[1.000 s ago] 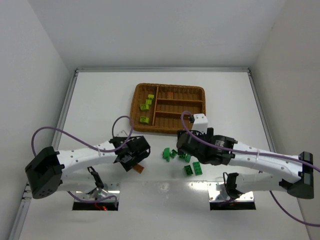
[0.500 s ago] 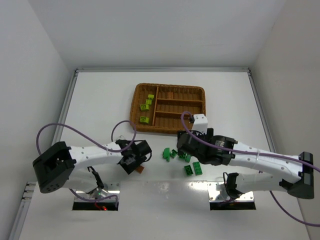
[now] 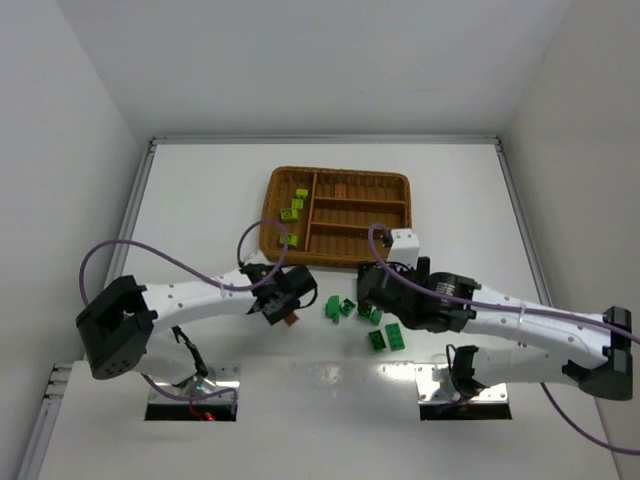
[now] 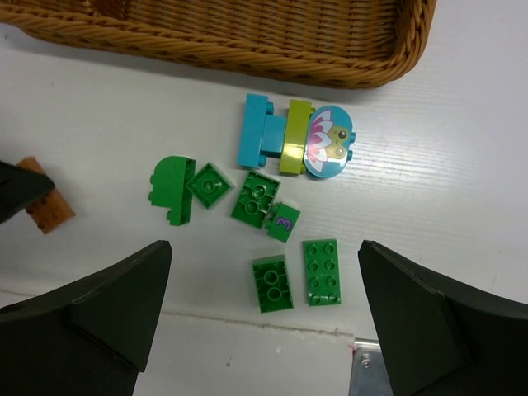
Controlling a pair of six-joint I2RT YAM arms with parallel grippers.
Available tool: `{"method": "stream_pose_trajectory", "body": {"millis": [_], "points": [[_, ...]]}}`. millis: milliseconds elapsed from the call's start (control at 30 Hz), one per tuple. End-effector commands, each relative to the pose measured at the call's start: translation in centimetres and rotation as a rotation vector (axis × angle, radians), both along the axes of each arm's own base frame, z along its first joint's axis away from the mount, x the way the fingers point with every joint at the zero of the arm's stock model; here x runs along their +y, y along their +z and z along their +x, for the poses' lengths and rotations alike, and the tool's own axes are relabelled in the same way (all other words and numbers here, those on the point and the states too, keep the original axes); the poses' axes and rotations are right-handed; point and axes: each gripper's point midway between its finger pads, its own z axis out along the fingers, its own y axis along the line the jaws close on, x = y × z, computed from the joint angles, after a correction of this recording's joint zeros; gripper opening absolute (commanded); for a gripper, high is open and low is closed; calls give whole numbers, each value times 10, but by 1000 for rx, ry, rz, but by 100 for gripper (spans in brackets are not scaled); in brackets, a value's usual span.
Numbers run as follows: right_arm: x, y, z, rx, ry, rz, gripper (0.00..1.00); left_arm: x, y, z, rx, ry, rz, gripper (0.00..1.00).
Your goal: Sort the legos into containers by color
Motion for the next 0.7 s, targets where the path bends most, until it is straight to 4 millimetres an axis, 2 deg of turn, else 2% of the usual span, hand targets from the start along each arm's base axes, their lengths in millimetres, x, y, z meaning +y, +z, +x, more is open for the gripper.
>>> {"method": "stream_pose_trajectory", "body": {"millis": [0,67,100,133,167,233,267,300,333,367,400,433,500,533,567,600,633,667], "points": [[-5,11,6,-56,-32,28,97,-9,52,40,-174,-66,48,28],[-9,17,6,-72,-47,47,97,-16,70,54,-232,-95,64,28],[-9,17,6,-72,-47,48,97,-21,95,70,-301,-107,69,28],[-13,19,6,-79,-60,52,97,-25,102,77,-322,-125,87,28],[-17,21,6,-84,-73,58,97,-29,119,97,-358,-133,102,28],[-17,23,6,-87,-74,67,97,-31,133,120,-386,-134,122,28],[-19,22,5,-84,-73,58,97,-26,138,138,-397,-104,128,28],[-19,22,5,-84,-73,58,97,-32,157,157,-440,-111,118,28],[-19,22,5,-84,-73,58,97,-36,150,169,-427,-119,130,26],[-19,22,5,-83,-79,65,97,-36,153,182,-442,-116,135,26],[-20,21,5,-80,-79,57,97,-36,169,205,-480,-103,116,26],[-22,20,4,-77,-79,48,97,-43,158,219,-462,-129,118,26],[-21,22,6,-84,-89,52,97,-42,158,247,-467,-138,108,26],[-22,22,5,-81,-89,43,97,-50,172,264,-498,-167,89,26],[-22,22,5,-81,-89,43,97,-59,154,277,-468,-194,85,26],[-23,24,5,-81,-89,43,97,-58,151,290,-466,-206,77,26],[-24,25,6,-90,-94,40,97,-71,166,303,-505,-245,61,26],[-24,25,6,-90,-94,40,97,-76,163,312,-499,-271,46,26]]}}
